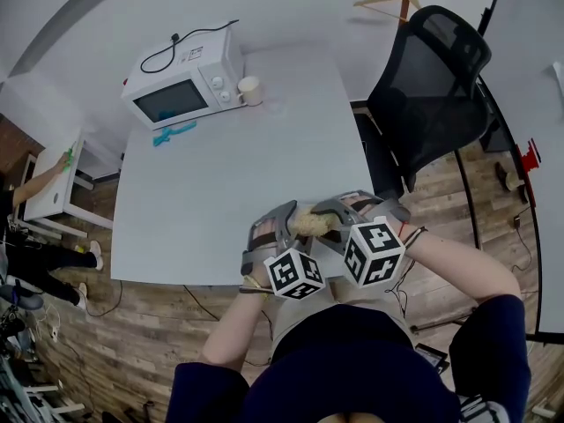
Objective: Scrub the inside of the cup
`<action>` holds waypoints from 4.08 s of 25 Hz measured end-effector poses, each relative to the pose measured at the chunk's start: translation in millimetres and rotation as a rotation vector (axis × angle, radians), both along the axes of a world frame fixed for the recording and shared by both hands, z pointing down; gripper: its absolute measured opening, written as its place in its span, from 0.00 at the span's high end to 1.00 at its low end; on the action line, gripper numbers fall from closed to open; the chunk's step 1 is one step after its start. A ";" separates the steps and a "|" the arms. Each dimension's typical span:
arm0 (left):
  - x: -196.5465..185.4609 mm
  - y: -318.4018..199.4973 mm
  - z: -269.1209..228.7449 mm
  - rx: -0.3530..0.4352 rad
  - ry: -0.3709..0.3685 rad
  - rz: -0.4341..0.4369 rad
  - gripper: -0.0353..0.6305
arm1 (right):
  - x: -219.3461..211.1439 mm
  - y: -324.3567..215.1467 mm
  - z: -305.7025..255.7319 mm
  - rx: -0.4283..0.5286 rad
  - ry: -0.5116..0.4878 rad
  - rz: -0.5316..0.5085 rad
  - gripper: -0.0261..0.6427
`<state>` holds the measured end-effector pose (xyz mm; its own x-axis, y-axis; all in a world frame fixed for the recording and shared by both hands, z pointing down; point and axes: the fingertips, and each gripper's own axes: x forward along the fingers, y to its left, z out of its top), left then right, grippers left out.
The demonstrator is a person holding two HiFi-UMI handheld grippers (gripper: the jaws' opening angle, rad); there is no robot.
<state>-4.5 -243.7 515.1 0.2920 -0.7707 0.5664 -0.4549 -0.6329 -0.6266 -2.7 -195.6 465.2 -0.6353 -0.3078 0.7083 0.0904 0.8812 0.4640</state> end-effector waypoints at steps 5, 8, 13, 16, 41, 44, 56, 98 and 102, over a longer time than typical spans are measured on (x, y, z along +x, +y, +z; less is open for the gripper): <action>-2.8 -2.0 -5.7 0.023 0.009 -0.019 0.54 | 0.9 -9.5 -8.9 -0.361 -0.179 0.250 0.69; -3.9 -3.8 -8.9 0.036 0.015 -0.032 0.54 | 4.0 -16.1 -7.9 -0.579 -0.302 0.407 0.69; -0.5 -2.8 -10.8 0.059 0.005 -0.029 0.54 | 14.7 -26.0 -5.1 -0.975 -0.495 0.676 0.69; 0.5 -0.9 -9.3 0.080 -0.024 -0.013 0.53 | 19.1 -27.7 2.2 -1.260 -0.601 0.854 0.69; -16.4 2.7 -18.1 0.084 -0.005 -0.020 0.54 | -7.8 -11.4 -12.8 -0.526 -0.249 0.264 0.69; -15.3 4.9 -16.6 0.059 0.008 0.001 0.54 | -10.0 -4.5 -13.6 -0.286 -0.124 0.053 0.69; -6.0 15.3 -1.2 -0.011 -0.027 0.089 0.54 | -4.2 12.3 9.1 0.518 0.312 -0.577 0.69; -25.0 -70.8 95.0 -0.256 0.705 -0.197 0.53 | 13.7 -112.7 18.6 -0.494 -0.741 0.626 0.69; -24.9 -80.0 109.1 -0.280 0.702 -0.213 0.53 | 15.6 -117.0 28.8 -0.511 -0.764 0.685 0.69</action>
